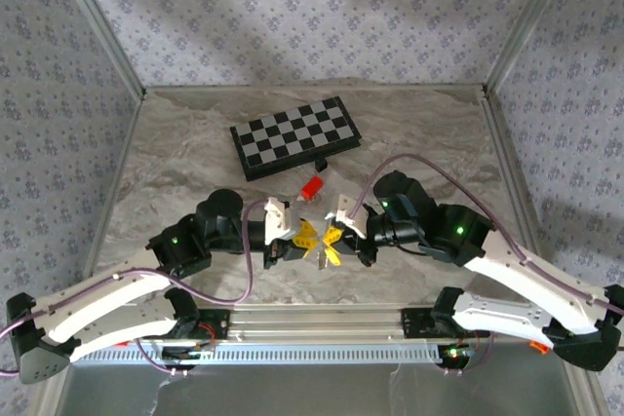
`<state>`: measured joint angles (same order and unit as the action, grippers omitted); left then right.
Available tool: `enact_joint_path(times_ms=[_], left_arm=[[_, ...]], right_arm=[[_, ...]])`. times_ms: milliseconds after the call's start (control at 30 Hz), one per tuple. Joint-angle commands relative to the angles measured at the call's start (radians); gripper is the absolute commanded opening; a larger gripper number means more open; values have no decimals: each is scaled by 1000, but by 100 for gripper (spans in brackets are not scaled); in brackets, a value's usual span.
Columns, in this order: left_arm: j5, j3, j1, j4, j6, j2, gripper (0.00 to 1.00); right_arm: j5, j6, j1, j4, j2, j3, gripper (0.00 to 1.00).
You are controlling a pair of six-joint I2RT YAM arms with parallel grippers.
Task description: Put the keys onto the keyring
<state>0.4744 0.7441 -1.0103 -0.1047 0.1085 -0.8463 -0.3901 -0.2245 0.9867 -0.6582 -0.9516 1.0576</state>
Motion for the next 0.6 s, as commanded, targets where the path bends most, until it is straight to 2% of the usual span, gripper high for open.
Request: enact_joint_path(times_ms=[0,367,567], left_arm=[[1,49,-8,-14,20,-17,20],[28,46,-8,7,13,-47,19],[38,48,-8,10,15,-52,8]], right_arm=[[-21,-48,7,-53,-6,44,0],[-71,-40,9,12,-8,25,0],[-75,-32,9,27,-8,28,0]])
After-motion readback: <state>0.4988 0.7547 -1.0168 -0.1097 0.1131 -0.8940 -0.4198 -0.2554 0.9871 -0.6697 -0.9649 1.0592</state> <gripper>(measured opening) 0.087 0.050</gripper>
